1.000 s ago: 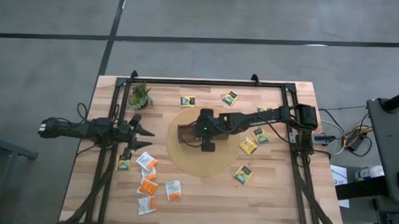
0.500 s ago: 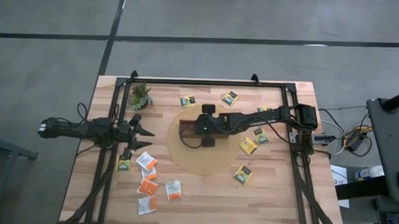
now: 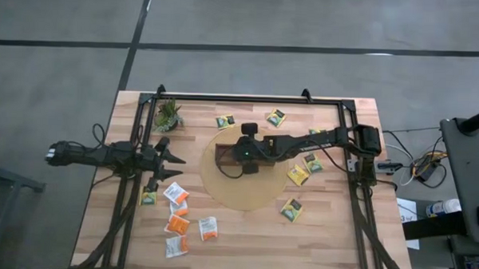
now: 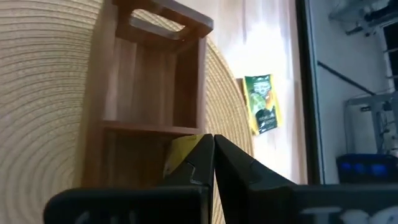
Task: Pick & Place Tea
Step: Adjust the yellow tea bag in the wooden organizer
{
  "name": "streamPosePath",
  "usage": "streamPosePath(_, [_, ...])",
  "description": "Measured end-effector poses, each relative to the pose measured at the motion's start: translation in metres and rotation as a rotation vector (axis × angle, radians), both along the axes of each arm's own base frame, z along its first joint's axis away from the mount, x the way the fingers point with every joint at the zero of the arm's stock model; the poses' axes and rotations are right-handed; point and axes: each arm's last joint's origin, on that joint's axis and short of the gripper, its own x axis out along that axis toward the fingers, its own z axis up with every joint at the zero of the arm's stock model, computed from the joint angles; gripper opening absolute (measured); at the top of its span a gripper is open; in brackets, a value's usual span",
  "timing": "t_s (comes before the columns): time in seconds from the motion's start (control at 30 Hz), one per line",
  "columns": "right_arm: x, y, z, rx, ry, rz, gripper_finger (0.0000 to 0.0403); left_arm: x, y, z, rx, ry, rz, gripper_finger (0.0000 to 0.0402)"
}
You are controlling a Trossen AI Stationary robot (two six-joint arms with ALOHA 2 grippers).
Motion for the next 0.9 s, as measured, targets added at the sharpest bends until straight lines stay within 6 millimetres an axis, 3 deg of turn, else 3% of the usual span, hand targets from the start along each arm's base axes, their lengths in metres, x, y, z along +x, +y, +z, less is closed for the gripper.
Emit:
streamPosePath(0.3, [-0.002, -0.008, -0.01, -0.084, -0.033, 0.004, 0.0008, 0.0, 0.0, 0.0, 0.0, 0.0, 0.0, 0.0167])
streamPosePath(0.57, [-0.007, -0.021, -0.015, -0.061, -0.033, -0.054, 0.0008, 0.0, 0.0, 0.0, 0.0, 0.001, 0.0, 0.0167])
streamPosePath(0.9, [-0.006, -0.021, -0.016, -0.047, -0.044, -0.068, 0.0008, 0.0, 0.0, 0.0, 0.0, 0.0, 0.0, 0.0167])
